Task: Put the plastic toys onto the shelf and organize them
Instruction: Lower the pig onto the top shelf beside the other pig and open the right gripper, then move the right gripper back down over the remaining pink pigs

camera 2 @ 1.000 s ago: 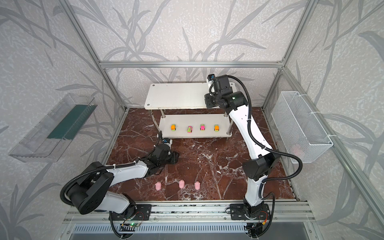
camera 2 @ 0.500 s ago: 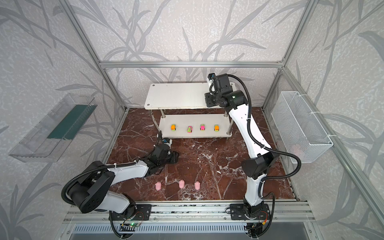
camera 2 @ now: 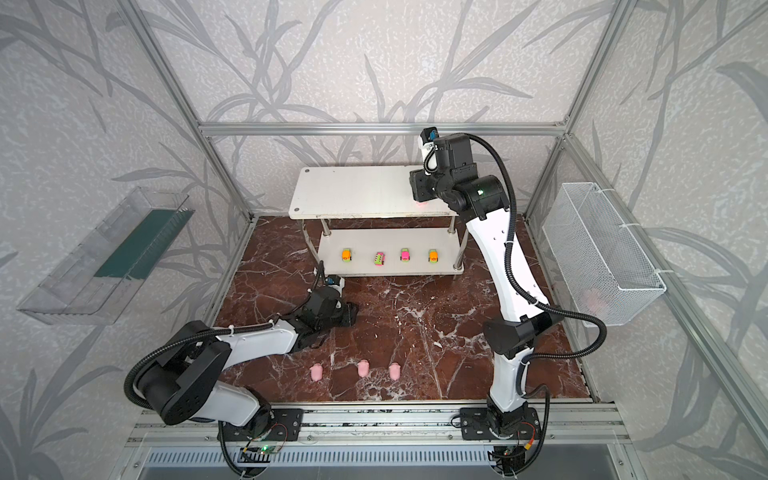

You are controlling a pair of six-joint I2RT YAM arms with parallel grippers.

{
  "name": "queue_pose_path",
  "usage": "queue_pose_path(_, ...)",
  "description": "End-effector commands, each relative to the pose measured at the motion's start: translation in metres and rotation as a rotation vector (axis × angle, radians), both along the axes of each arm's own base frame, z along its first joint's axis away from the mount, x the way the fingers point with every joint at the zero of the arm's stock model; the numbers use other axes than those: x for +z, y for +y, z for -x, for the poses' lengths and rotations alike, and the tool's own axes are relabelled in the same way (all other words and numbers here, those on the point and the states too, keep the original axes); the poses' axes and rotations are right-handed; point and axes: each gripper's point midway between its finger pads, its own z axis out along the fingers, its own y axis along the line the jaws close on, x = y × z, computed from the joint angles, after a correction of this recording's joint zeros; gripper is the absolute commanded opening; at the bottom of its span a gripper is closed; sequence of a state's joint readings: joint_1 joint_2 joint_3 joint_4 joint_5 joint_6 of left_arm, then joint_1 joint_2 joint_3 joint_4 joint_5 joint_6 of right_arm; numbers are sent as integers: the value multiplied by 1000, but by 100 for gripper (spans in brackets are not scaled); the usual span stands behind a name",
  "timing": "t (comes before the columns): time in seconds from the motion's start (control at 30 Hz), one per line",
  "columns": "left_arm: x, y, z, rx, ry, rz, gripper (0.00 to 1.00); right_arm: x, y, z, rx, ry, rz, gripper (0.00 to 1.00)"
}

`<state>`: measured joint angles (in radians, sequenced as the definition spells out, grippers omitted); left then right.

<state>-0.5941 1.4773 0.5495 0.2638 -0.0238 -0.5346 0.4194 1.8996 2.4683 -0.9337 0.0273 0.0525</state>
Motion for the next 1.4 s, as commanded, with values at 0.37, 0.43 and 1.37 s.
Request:
queue_pose_path(0.37, 7, 3, -7, 24, -18, 14, 53, 39, -23, 144, 123, -302, -141, 58)
queue_pose_path(0.43, 8, 3, -9, 25, -22, 16, 53, 23, -20, 172, 155, -298, -137, 58)
queue_pose_path(1.37, 24, 16, -11, 69, -61, -11, 53, -337, 60, 316, 202, 464, 80, 59)
